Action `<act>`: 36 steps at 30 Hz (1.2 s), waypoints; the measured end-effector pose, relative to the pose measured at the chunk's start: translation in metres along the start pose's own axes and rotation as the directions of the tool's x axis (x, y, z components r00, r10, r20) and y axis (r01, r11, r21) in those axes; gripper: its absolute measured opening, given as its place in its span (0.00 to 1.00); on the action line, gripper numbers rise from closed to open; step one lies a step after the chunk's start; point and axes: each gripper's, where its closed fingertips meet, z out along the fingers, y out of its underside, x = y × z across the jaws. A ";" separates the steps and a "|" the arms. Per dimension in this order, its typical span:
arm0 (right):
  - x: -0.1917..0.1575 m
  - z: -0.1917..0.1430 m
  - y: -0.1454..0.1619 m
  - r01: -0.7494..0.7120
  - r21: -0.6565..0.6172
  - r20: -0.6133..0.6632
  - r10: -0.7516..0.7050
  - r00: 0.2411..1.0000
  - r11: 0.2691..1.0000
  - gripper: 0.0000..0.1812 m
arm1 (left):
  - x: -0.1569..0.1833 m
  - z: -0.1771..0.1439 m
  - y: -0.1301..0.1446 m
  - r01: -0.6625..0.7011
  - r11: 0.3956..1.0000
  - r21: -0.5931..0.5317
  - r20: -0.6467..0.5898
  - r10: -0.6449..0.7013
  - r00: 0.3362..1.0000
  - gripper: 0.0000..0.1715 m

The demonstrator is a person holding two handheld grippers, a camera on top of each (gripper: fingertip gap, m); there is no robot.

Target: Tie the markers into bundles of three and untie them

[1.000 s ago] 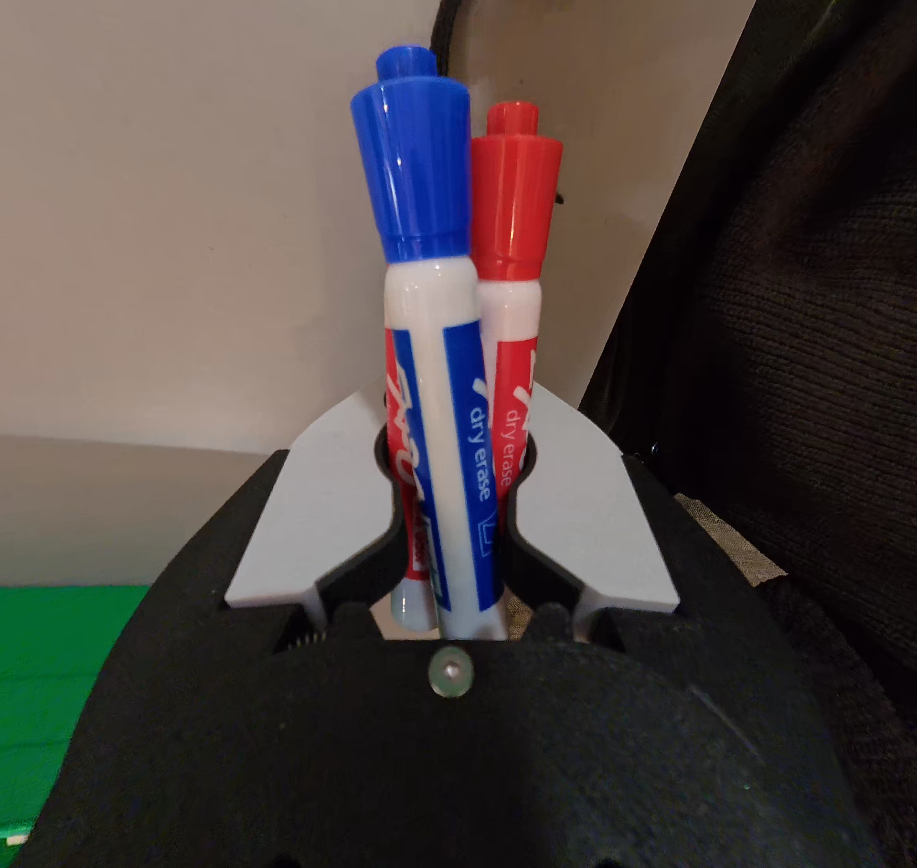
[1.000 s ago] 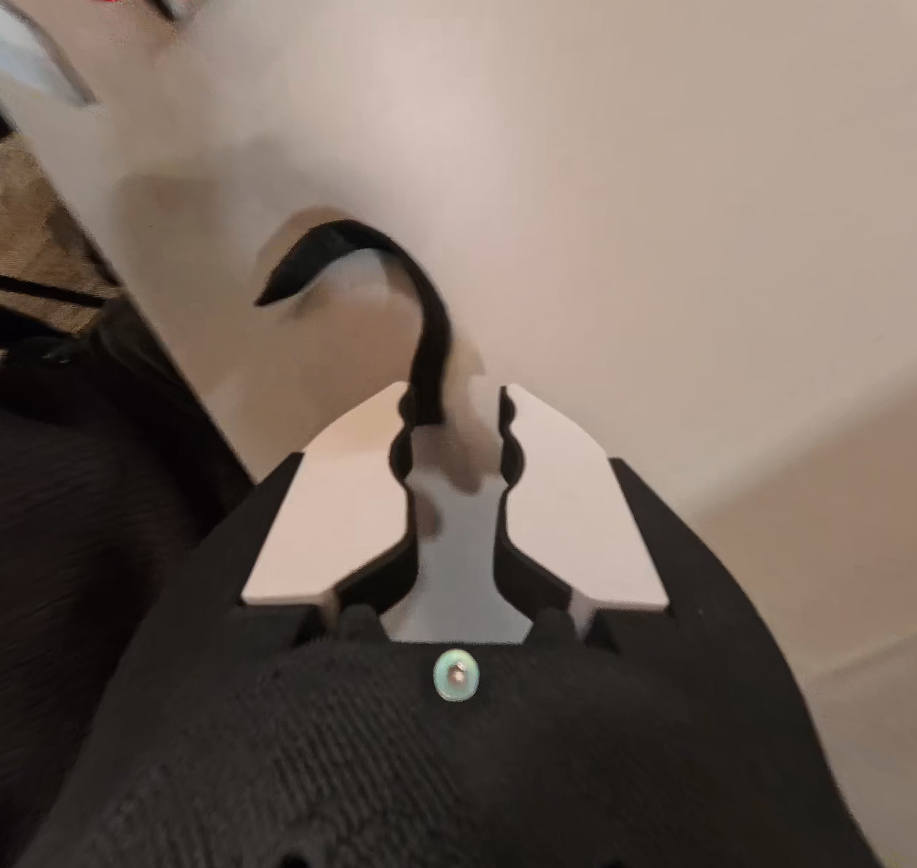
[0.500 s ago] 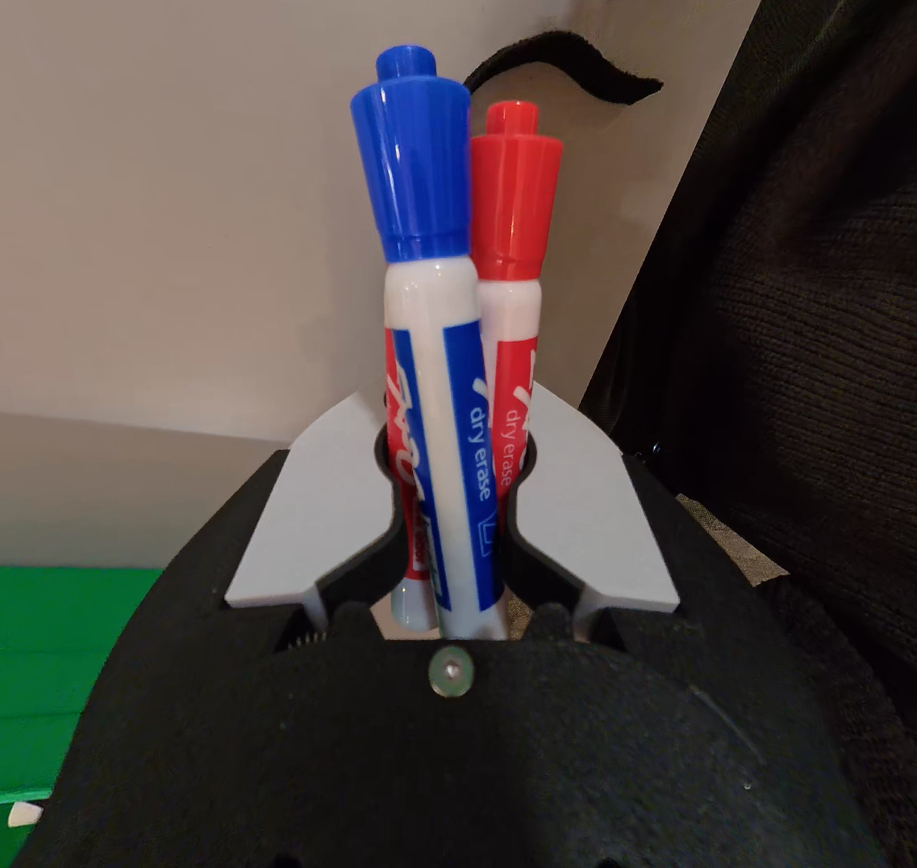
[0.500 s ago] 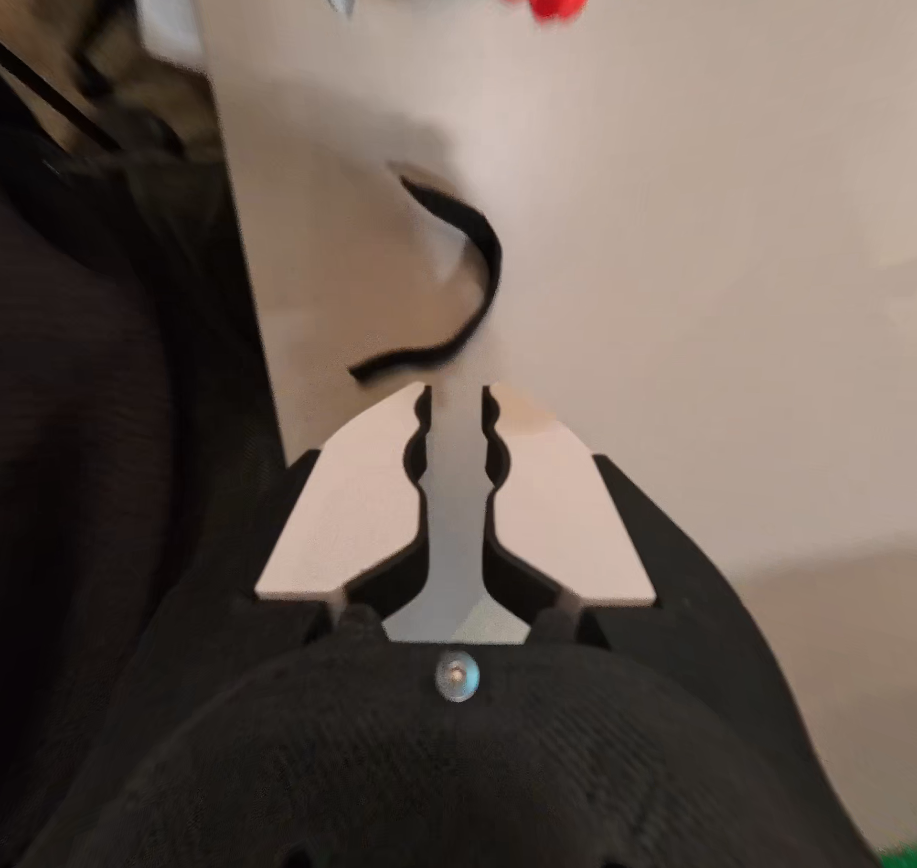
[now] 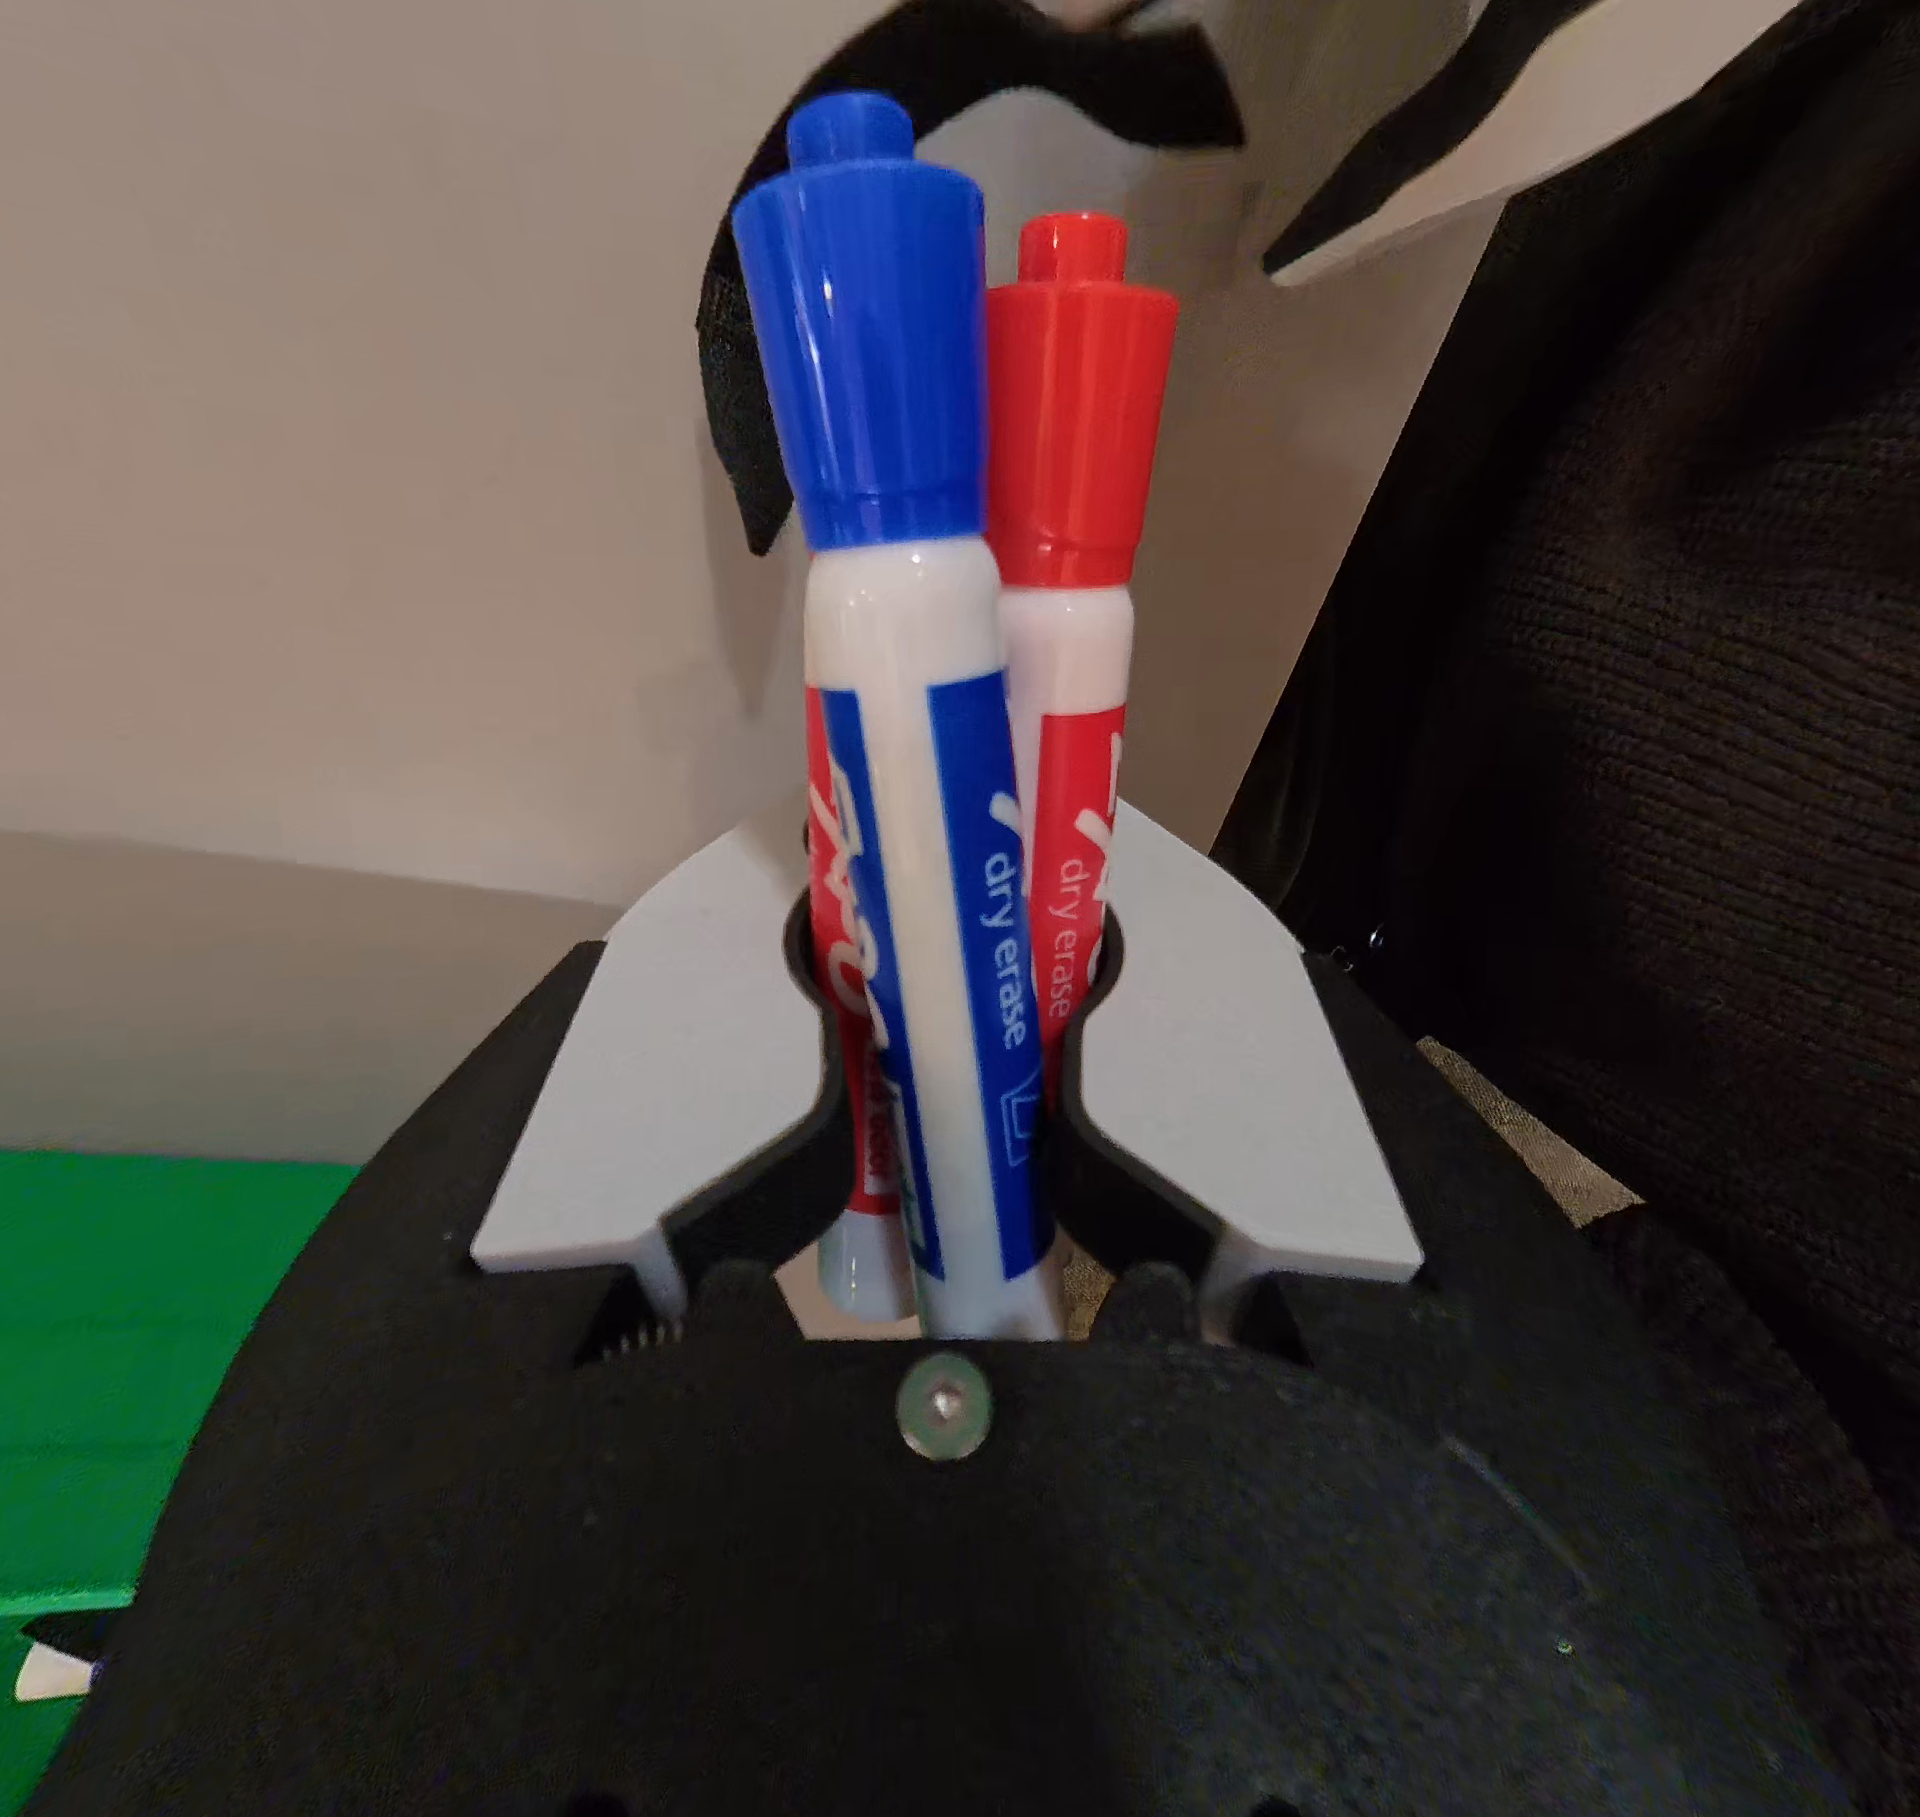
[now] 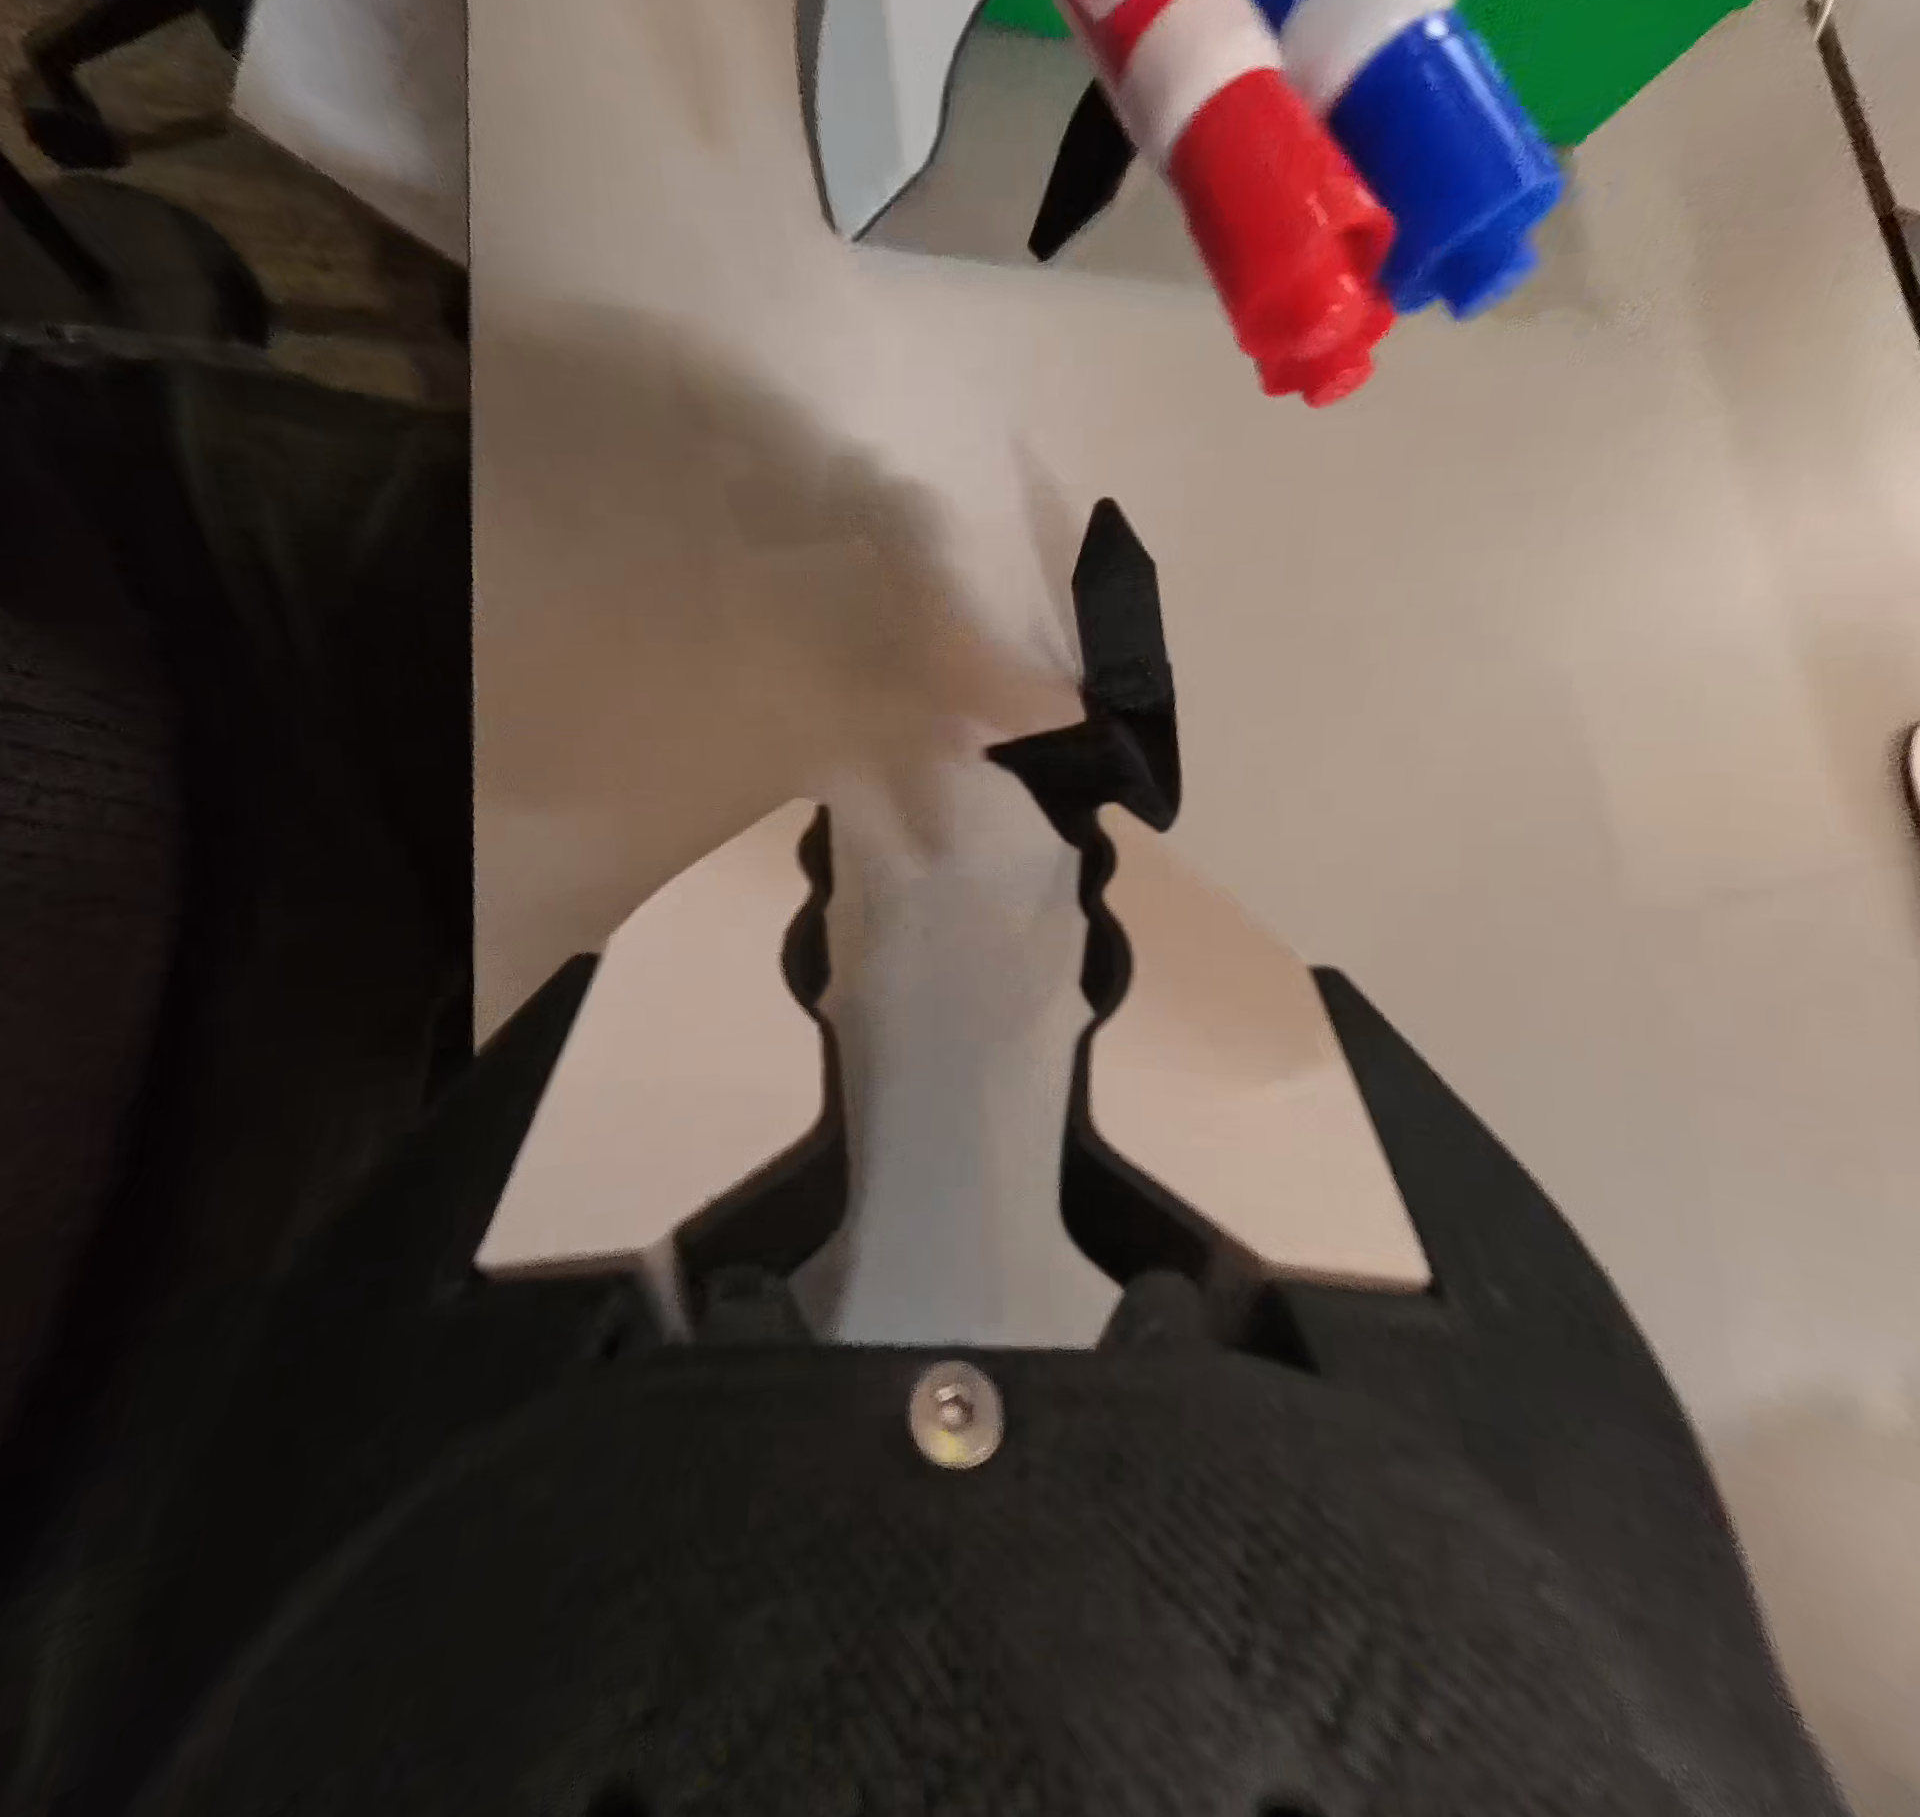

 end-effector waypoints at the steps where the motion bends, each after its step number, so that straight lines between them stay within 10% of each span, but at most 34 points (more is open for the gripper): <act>1: 0.001 0.000 0.000 -0.010 0.008 0.027 0.010 1.000 1.000 0.31 | 0.000 0.000 0.000 0.002 1.000 0.001 0.000 -0.002 1.000 0.25; 5: 0.005 0.010 0.008 -0.003 -0.066 0.109 0.010 0.994 0.998 0.42 | 0.000 0.000 0.001 0.004 1.000 -0.006 0.002 -0.004 1.000 0.25; 23: -0.052 -0.024 -0.011 -0.126 -0.015 0.524 0.115 0.844 0.992 0.16 | -0.007 -0.004 0.008 0.034 0.999 0.011 -0.001 -0.034 0.999 0.25; 30: -0.002 -0.018 -0.025 -0.009 0.027 0.156 0.005 0.988 1.000 0.21 | -0.005 -0.005 0.008 0.028 1.000 0.013 0.001 -0.028 1.000 0.25; 36: 0.016 -0.025 -0.015 -0.215 0.019 0.019 0.214 0.977 0.977 0.30 | -0.006 -0.005 0.009 0.036 0.999 0.013 0.002 -0.036 0.999 0.25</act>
